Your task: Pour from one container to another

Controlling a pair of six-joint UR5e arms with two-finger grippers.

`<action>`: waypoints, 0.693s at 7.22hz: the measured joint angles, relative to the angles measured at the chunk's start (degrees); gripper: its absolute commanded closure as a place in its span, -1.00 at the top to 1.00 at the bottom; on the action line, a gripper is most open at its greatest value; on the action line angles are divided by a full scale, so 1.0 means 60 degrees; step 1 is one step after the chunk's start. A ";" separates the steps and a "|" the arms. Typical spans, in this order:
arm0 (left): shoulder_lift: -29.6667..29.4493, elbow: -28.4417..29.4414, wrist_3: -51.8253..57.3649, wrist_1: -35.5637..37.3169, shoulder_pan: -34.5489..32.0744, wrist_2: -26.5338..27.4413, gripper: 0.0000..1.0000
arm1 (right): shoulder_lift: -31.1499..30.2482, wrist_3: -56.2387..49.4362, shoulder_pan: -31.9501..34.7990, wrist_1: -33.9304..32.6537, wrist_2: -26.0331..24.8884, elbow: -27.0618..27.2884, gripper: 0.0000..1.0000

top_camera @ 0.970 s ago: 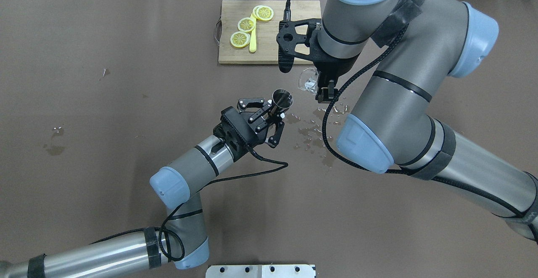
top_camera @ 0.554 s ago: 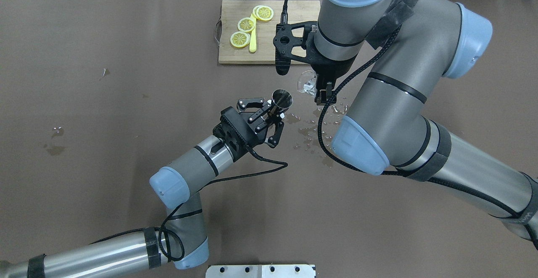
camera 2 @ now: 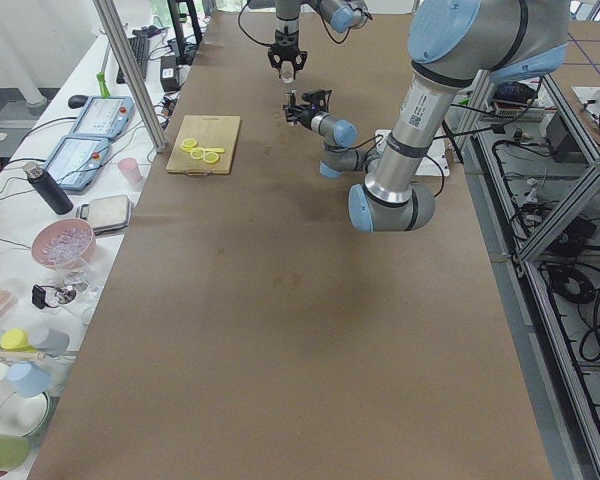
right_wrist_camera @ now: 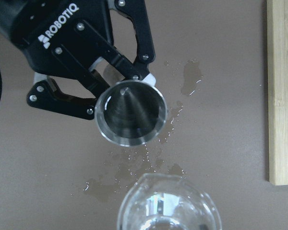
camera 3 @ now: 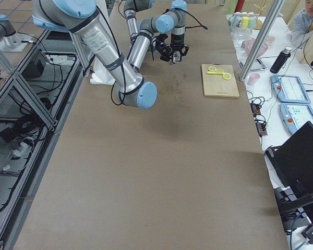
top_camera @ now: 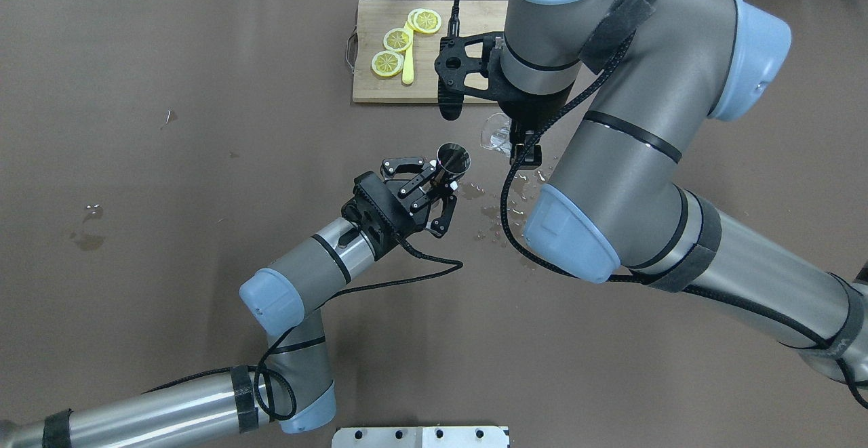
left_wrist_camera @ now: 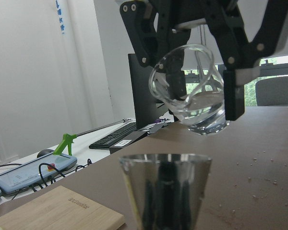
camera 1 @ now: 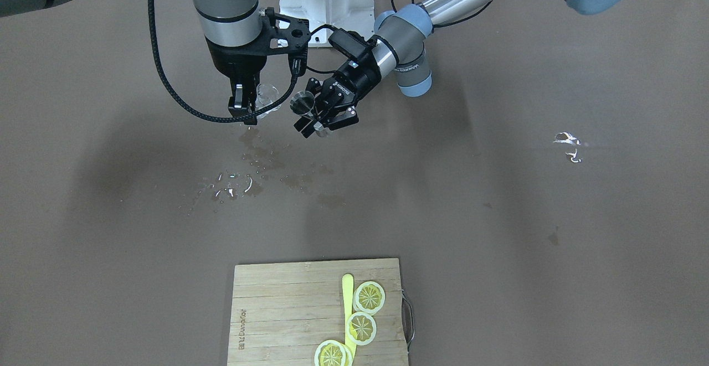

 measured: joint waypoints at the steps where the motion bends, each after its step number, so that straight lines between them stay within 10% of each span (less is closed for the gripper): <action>1: 0.0012 -0.0026 0.0000 -0.0001 0.0000 0.0000 -1.00 | 0.0068 0.0003 -0.0019 -0.0120 -0.0028 -0.0002 -1.00; 5: 0.0080 -0.0157 0.0000 -0.0036 0.0013 0.0000 -1.00 | 0.0300 -0.0571 -0.0243 -0.0377 -0.0459 0.0010 -1.00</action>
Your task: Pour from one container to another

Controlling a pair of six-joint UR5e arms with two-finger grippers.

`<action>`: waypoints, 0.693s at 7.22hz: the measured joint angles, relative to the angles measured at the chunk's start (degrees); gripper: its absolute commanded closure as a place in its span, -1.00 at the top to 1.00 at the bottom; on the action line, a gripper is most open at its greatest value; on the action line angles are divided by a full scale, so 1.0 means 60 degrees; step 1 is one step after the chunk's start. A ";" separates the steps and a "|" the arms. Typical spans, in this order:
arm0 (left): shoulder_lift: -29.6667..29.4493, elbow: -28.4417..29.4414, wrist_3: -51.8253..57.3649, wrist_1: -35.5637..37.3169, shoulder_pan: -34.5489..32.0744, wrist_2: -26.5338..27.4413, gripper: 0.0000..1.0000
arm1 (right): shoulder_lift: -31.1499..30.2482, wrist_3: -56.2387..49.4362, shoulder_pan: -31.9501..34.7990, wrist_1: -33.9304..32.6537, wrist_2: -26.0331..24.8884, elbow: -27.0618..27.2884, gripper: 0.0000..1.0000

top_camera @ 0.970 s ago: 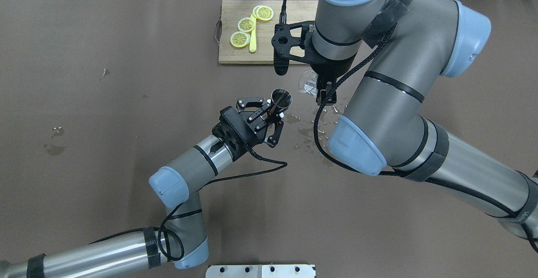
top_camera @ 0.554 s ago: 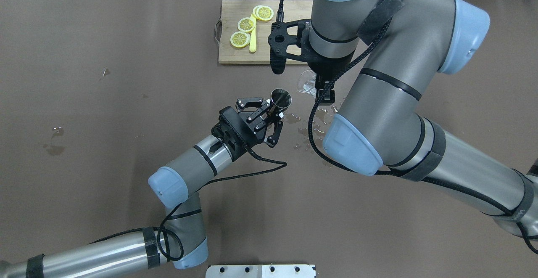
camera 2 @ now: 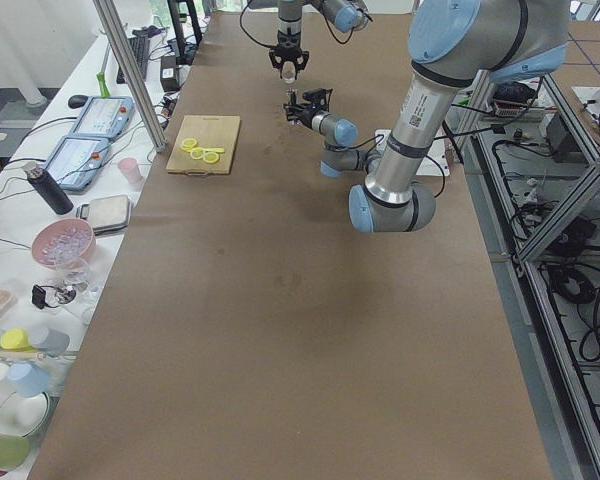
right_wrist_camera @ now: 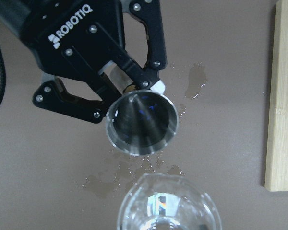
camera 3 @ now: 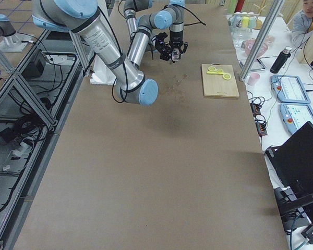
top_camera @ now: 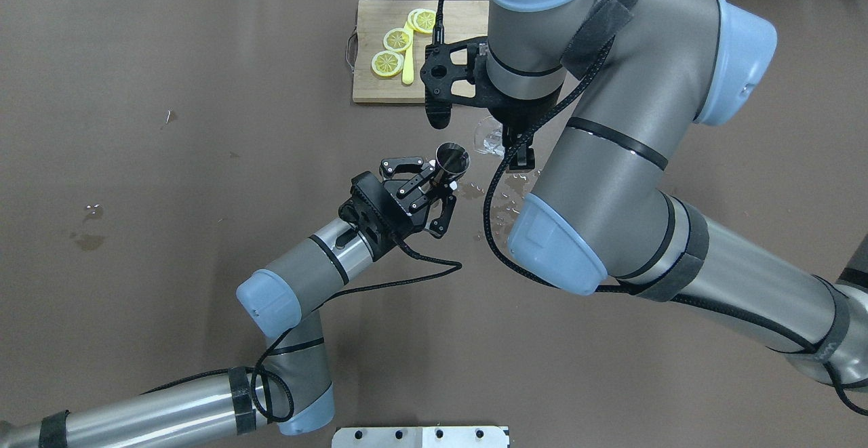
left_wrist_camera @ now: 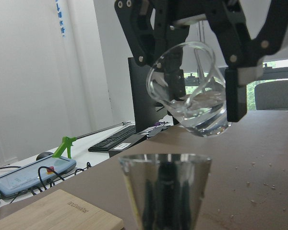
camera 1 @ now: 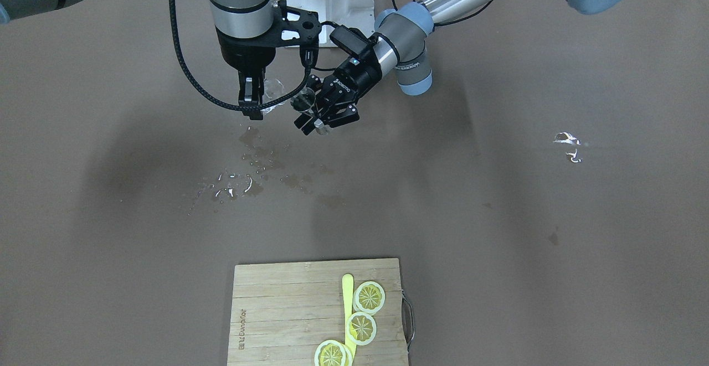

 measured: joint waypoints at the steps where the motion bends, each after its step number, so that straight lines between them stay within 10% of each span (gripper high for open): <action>1: 0.0015 -0.0005 0.0000 -0.0022 0.0001 0.0000 -1.00 | 0.0045 -0.0284 -0.0019 -0.0047 -0.0056 0.0001 -1.00; 5: 0.0026 0.0004 0.0000 -0.0039 0.0002 0.0000 -1.00 | 0.0204 -0.1108 -0.0134 -0.0516 -0.0337 0.0000 -1.00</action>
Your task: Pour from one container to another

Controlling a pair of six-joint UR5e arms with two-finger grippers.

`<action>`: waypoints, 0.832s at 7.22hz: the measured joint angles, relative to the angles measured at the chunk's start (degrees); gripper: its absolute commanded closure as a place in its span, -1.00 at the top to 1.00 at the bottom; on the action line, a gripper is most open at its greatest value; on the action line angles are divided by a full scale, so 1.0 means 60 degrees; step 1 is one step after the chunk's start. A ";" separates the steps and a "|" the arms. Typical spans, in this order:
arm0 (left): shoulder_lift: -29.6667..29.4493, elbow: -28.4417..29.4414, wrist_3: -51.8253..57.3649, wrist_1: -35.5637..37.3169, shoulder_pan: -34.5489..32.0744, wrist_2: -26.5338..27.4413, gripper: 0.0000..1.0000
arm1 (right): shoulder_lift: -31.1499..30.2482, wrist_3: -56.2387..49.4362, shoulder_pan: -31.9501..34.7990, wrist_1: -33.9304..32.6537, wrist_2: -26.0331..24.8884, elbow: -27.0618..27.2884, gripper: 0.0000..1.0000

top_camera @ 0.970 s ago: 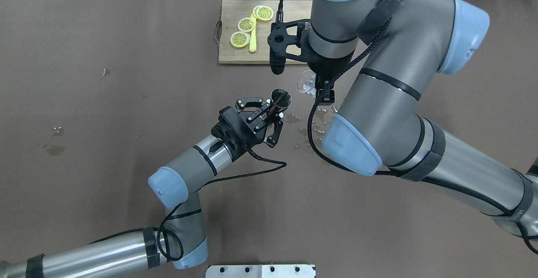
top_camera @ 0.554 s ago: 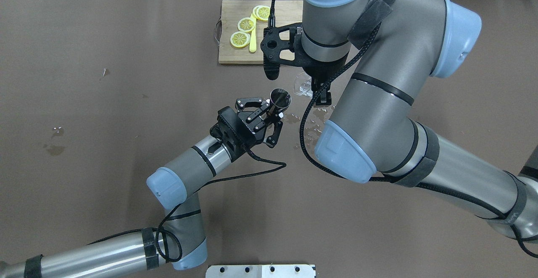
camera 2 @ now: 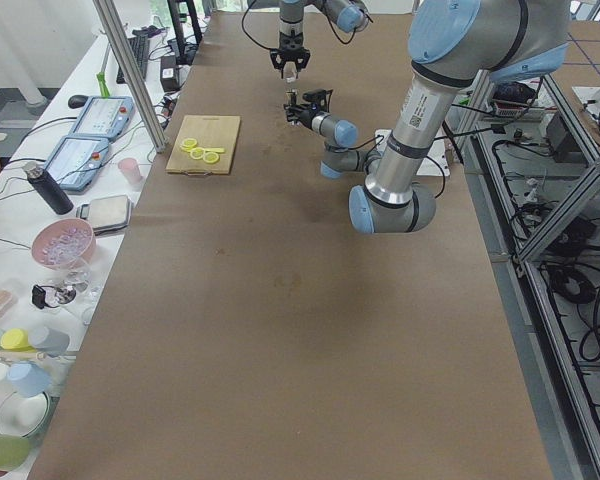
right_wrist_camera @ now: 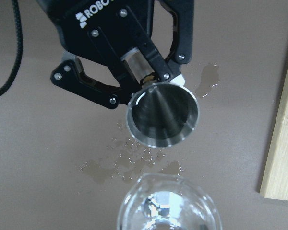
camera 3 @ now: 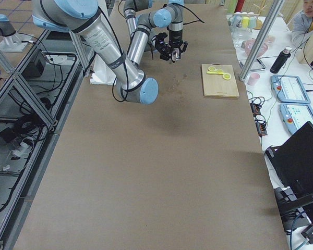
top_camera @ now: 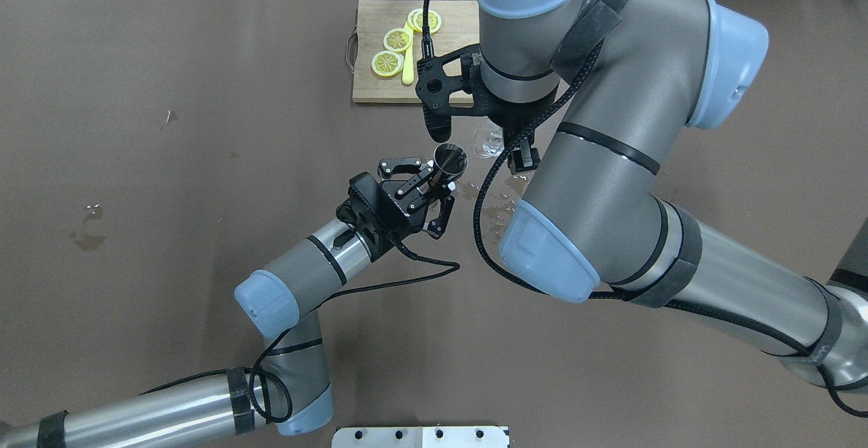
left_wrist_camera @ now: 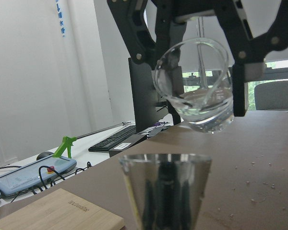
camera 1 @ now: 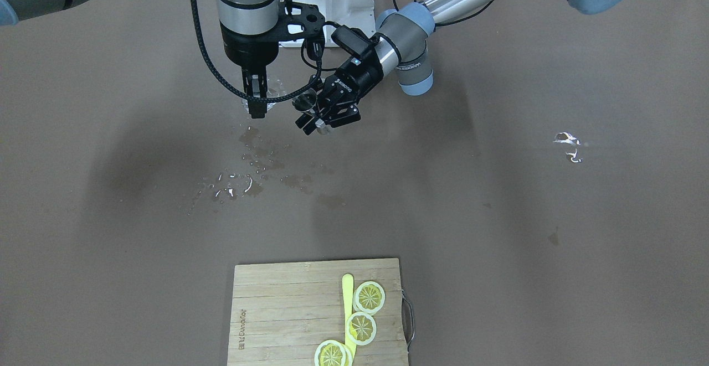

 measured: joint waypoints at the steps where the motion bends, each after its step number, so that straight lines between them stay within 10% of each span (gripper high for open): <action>1: 0.0000 0.0002 0.0000 0.0000 0.0000 0.0000 -1.00 | 0.0090 -0.0026 -0.0007 -0.0155 -0.0017 -0.0010 -1.00; 6: 0.0000 -0.0005 0.0000 0.0000 0.0000 0.0000 -1.00 | 0.0695 -0.0038 -0.0249 -0.0971 -0.0404 -0.0289 -1.00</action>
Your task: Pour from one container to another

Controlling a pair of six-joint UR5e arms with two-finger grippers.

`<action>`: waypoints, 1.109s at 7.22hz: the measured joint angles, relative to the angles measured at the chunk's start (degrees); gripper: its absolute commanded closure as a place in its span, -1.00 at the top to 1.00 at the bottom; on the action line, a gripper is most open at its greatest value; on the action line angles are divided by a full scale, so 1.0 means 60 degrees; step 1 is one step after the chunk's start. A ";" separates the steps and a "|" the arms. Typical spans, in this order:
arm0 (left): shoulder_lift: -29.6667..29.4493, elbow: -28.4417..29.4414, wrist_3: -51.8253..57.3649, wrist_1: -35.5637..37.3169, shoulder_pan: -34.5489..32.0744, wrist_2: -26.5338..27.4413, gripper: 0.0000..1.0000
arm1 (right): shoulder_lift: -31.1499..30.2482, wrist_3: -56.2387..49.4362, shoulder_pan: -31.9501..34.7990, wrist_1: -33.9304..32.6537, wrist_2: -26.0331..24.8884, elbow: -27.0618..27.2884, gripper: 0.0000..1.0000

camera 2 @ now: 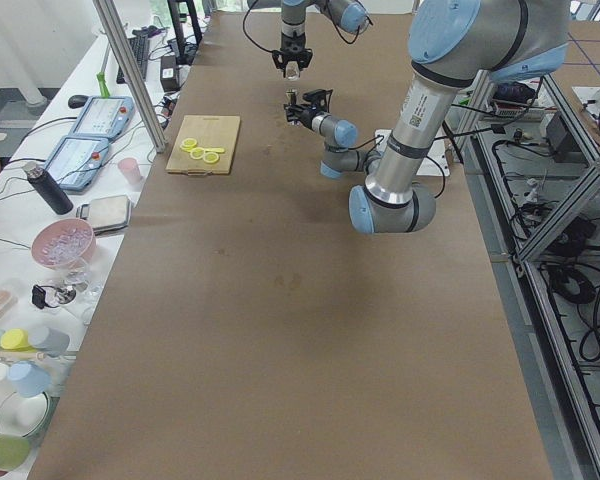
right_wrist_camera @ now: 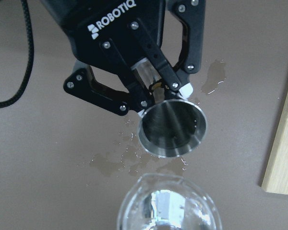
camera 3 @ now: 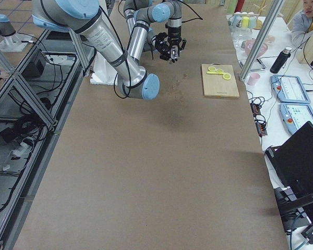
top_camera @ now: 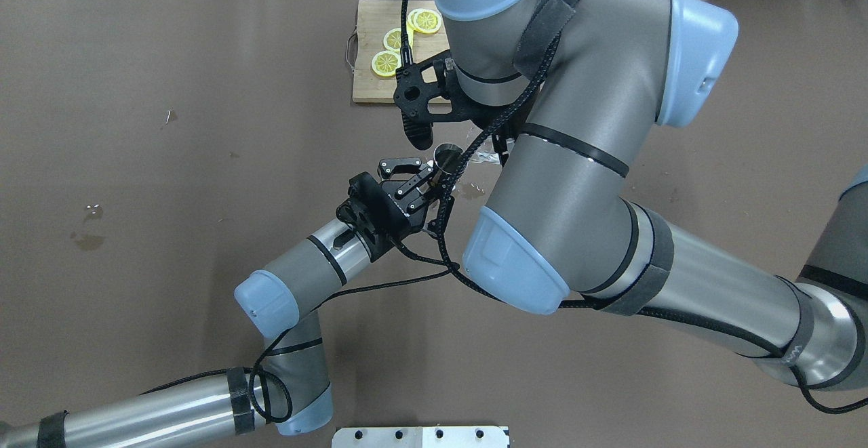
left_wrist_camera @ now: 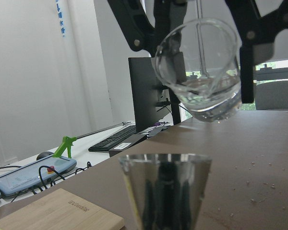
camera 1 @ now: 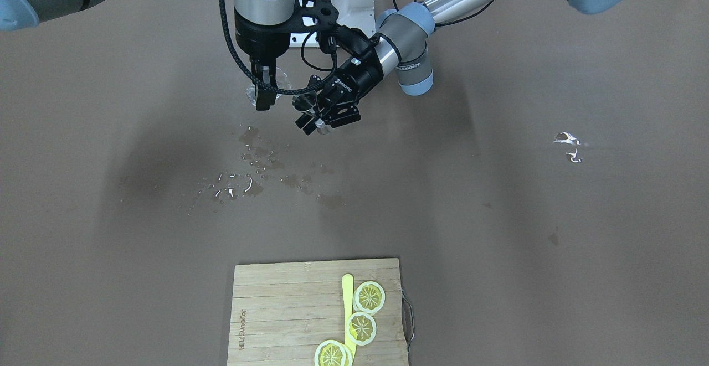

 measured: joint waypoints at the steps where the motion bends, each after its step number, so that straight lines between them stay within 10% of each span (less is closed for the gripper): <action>1: 0.0000 0.0002 0.0000 0.0000 0.0000 0.0000 -1.00 | 0.0103 0.0000 -0.0019 -0.0089 -0.0021 -0.0118 -1.00; 8: 0.0000 0.0000 0.0000 0.0000 0.0000 0.0000 -1.00 | 0.0556 0.0014 -0.0108 -0.0621 -0.0239 -0.0677 -1.00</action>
